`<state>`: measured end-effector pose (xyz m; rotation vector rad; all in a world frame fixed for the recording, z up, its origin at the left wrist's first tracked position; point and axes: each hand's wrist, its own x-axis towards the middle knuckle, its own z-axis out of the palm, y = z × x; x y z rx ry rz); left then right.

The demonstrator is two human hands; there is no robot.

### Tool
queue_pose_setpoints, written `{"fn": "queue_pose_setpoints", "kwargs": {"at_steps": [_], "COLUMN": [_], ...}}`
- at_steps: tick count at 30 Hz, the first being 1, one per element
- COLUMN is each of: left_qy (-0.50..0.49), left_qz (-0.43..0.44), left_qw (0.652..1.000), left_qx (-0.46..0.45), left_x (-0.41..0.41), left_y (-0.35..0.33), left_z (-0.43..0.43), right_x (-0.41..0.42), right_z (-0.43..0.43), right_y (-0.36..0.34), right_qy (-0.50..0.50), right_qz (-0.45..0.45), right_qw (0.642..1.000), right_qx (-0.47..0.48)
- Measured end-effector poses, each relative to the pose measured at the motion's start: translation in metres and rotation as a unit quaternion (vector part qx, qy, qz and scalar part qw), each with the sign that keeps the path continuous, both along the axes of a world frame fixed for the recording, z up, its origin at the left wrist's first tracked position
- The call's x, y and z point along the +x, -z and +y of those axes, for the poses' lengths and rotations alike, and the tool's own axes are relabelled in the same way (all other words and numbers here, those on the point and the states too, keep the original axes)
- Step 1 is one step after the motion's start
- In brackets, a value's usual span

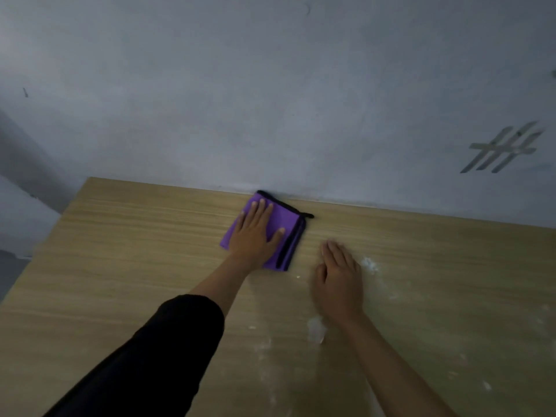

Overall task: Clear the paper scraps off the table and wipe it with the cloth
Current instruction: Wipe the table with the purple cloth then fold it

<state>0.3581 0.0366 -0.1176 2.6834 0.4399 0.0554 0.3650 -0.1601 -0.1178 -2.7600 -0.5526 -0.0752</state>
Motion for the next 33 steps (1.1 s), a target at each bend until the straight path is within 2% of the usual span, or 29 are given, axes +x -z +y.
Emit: {"fn": "queue_pose_setpoints", "kwargs": {"at_steps": [2,5,7,10,13,15,17,19,21,23,25,26,28,30,33], "left_qy": [-0.098,-0.267,-0.301,-0.248,-0.092,0.029,0.095,0.058,-0.029,-0.076,-0.088,-0.093,-0.109,-0.127,-0.156], "left_qz": [-0.027,-0.017,0.001,0.008,0.014,0.037,0.047,-0.008,-0.091,-0.134,-0.125,-0.119,-0.128,-0.135,-0.111], "left_qw": [0.995,0.964,0.954,0.969,0.996,0.998,0.977,0.947,0.930,0.930,0.946,0.955,0.967,0.971,0.974], "left_qx": [0.009,0.012,0.011,0.022,0.012,-0.051,-0.183,-0.316,-0.355,-0.335,-0.285,-0.254,-0.194,-0.154,-0.120], "left_x": [-0.011,-0.022,-0.018,0.004,0.030,0.041,0.045,0.039,0.025,0.010,-0.005,-0.013,-0.033,-0.057,-0.098], "left_y": [0.003,0.003,0.000,0.000,0.003,-0.001,-0.013,-0.028,-0.037,-0.038,-0.032,-0.028,-0.021,-0.013,0.001], "left_z": [0.019,0.045,0.042,0.003,-0.062,-0.109,-0.144,-0.160,-0.161,-0.150,-0.132,-0.121,-0.097,-0.073,-0.045], "right_x": [0.001,0.004,0.008,0.013,0.020,0.025,0.027,0.029,0.029,0.025,0.019,0.016,0.009,0.004,0.001], "right_z": [-0.004,-0.008,-0.013,-0.027,-0.047,-0.061,-0.067,-0.062,-0.051,-0.040,-0.038,-0.042,-0.059,-0.084,-0.111], "right_y": [0.003,0.002,-0.002,-0.008,-0.013,-0.017,-0.023,-0.029,-0.027,-0.018,-0.008,-0.004,-0.002,-0.002,-0.006], "right_qy": [-0.012,-0.021,-0.021,0.018,0.092,0.147,0.171,0.122,0.031,-0.026,-0.040,-0.043,-0.038,-0.003,0.130], "right_qz": [0.003,0.015,0.045,0.053,0.003,-0.058,-0.094,-0.055,0.045,0.116,0.109,0.097,0.092,0.088,0.048], "right_qw": [1.000,0.998,0.992,0.971,0.948,0.939,0.934,0.947,0.968,0.984,0.993,0.993,0.994,0.996,0.983], "right_qx": [0.010,0.052,0.120,0.230,0.303,0.306,0.301,0.292,0.246,0.132,-0.009,-0.045,-0.042,0.011,0.120]}}
